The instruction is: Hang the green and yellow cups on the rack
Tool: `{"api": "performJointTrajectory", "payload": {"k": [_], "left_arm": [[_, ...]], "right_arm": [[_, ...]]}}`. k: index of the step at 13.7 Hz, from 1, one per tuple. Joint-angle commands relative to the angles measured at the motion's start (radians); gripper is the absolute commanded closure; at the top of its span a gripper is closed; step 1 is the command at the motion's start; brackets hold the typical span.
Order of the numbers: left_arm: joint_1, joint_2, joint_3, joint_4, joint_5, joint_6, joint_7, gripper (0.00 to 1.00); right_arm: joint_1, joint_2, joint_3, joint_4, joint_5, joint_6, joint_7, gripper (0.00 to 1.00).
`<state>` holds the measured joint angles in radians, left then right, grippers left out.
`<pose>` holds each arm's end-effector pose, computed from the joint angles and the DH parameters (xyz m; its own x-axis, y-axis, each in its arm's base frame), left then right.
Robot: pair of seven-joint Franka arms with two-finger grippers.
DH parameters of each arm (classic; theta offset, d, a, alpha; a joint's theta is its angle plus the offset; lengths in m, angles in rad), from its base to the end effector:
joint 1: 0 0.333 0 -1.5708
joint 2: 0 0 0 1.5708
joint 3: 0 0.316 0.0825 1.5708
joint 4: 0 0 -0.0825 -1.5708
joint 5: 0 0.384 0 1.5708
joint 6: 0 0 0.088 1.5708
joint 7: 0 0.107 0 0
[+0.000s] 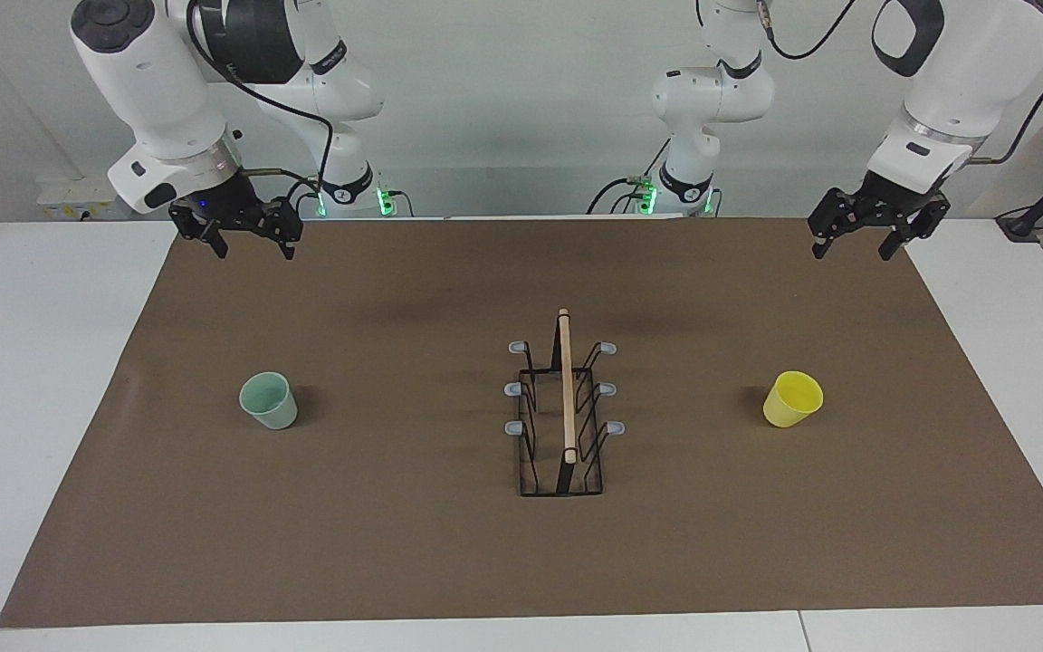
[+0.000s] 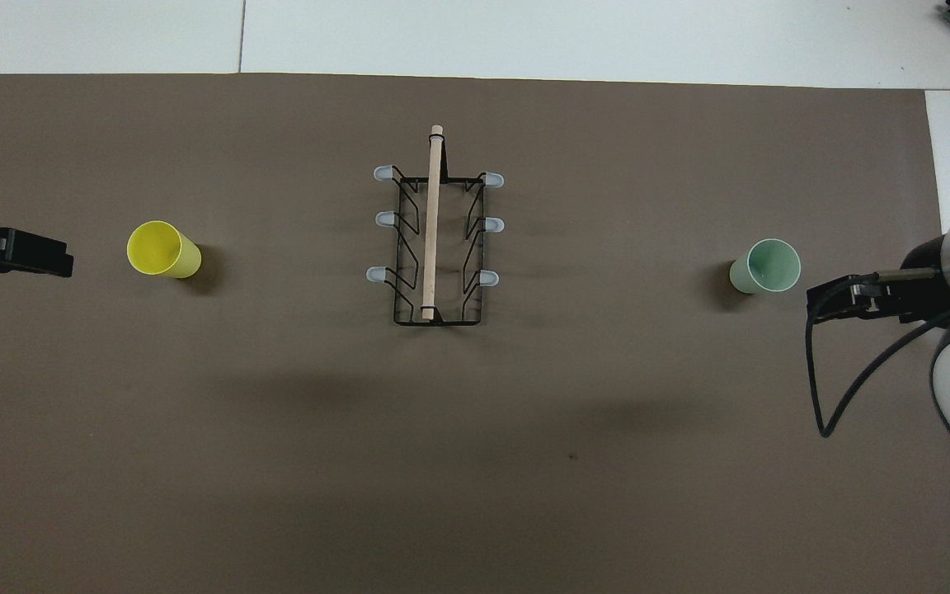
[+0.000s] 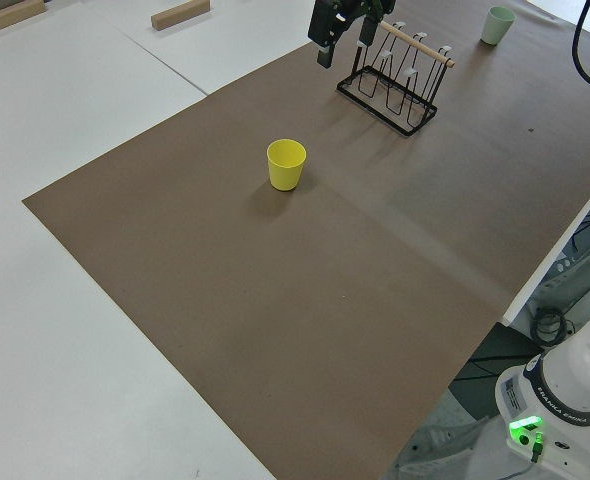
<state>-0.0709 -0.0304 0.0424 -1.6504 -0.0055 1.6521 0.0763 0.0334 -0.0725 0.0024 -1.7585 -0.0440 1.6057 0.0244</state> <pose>0.5516 -0.0159 0.6107 0.9940 -0.1041 0.0325 -0.1043 -0.9945 0.0043 0.5293 0.0144 0.5783 0.9968 0.0128 -0.0792 0.0165 -0.9988 0.0458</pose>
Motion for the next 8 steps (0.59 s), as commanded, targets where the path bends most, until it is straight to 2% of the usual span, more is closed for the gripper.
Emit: {"api": "performJointTrajectory", "payload": {"k": [1,6,8], "left_arm": [[0.008,0.064,0.002,0.035,-0.005,0.011,-0.021,0.00],[0.025,0.303,0.033,0.277,-0.125,-0.080,-0.088,0.00],[0.025,0.349,0.057,0.310,-0.177,-0.069,-0.198,0.00]], "right_arm": [[-0.006,-0.012,0.004,-0.007,-0.060,0.005,-0.105,0.00],[0.005,-0.020,0.005,-0.030,-0.183,-0.007,-0.243,0.00],[0.055,-0.020,0.005,-0.076,-0.270,-0.012,-0.271,0.00]]}}
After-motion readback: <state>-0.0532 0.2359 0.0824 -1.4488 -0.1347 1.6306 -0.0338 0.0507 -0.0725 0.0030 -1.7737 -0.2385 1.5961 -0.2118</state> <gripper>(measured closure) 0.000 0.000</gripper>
